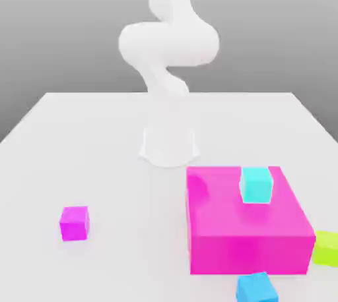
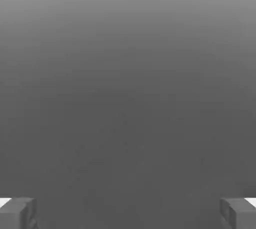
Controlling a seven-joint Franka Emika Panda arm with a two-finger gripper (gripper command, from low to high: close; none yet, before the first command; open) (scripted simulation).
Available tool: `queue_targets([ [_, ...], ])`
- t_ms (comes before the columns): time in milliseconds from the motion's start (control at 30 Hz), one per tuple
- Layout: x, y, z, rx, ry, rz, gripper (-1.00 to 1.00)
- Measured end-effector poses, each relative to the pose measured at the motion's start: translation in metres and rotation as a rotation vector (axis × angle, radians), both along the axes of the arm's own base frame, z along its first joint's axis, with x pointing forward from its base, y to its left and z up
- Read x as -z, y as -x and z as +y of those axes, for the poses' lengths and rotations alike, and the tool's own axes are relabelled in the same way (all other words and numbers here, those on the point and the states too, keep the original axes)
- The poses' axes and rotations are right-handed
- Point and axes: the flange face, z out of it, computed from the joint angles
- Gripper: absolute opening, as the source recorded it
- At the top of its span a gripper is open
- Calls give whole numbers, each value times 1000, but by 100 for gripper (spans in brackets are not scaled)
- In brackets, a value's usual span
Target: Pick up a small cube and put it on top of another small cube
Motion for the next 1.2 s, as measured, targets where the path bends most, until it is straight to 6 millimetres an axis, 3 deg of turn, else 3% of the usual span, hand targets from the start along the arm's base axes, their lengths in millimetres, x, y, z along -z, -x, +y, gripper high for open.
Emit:
queue_targets([
  [167,124,-47,-56,-28,0,178,0],
  [333,246,-52,-103,-47,5,347,0],
  [500,357,-20,-141,-61,16,514,0],
  [667,449,44,-174,-63,33,686,0],
  [733,467,53,-178,-69,41,710,0],
  [1033,526,56,-177,-74,44,720,0],
  [1067,531,57,-177,-74,42,720,-100],
  [1200,531,57,-177,-74,40,721,-100],
])
